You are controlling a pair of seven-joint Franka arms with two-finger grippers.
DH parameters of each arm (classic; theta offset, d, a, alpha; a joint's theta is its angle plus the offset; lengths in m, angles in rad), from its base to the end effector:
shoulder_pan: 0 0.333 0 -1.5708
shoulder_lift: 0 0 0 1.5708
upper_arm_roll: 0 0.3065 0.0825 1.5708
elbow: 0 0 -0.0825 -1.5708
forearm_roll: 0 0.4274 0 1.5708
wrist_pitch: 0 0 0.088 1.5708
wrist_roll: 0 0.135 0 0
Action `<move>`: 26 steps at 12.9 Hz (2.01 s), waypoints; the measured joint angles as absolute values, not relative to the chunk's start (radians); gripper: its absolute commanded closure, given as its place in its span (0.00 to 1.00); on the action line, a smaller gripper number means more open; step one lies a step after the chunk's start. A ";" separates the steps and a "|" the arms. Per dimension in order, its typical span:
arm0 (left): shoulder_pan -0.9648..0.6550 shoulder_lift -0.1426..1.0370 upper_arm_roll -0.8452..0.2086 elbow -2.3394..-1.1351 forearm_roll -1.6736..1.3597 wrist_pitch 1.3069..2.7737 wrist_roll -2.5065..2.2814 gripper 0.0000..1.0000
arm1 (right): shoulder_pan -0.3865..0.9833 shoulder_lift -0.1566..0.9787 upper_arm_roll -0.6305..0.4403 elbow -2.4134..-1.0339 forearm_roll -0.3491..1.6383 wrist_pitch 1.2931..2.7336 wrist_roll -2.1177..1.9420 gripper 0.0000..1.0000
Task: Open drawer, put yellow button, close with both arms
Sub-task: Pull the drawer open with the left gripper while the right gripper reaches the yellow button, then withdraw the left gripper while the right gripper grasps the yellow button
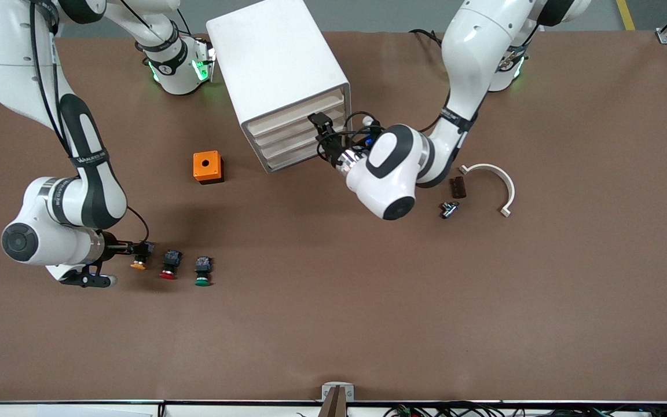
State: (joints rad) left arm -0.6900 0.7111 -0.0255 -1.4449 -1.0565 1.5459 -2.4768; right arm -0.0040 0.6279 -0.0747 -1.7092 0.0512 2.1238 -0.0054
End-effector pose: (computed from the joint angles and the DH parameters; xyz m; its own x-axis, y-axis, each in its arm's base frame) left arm 0.4506 -0.5462 0.2432 -0.5101 0.8601 -0.0106 0.3333 0.1863 -0.9242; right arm 0.6680 -0.0478 0.1460 0.9733 -0.0936 -0.2095 -0.0945 -0.9955 0.0058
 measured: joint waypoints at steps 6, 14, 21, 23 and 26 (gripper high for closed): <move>-0.740 0.720 -0.022 -1.441 -1.066 1.554 -2.400 1.00 | -0.005 0.654 -0.073 -1.711 0.088 2.129 -0.003 0.44; -0.692 0.721 0.116 -1.394 -1.072 1.544 -2.397 0.87 | -0.014 0.654 -0.074 -1.710 0.131 2.157 0.001 0.96; -0.668 0.726 0.121 -1.376 -1.073 1.710 -2.330 0.00 | -0.014 0.628 -0.065 -1.649 0.136 2.031 0.001 1.00; -0.643 0.726 0.129 -1.368 -1.073 1.719 -2.323 0.00 | -0.013 0.591 -0.062 -1.622 0.137 1.950 0.022 1.00; -0.546 0.711 0.136 -1.329 -0.996 1.694 -2.301 0.00 | 0.009 0.511 -0.053 -1.612 0.163 1.814 0.115 0.99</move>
State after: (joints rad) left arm -0.5463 0.7112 0.1363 -1.3286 -0.9959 1.6942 -2.3006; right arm 0.0094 0.5106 -0.0531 -1.6123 0.1633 1.8140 0.1152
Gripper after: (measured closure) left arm 0.000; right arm 0.670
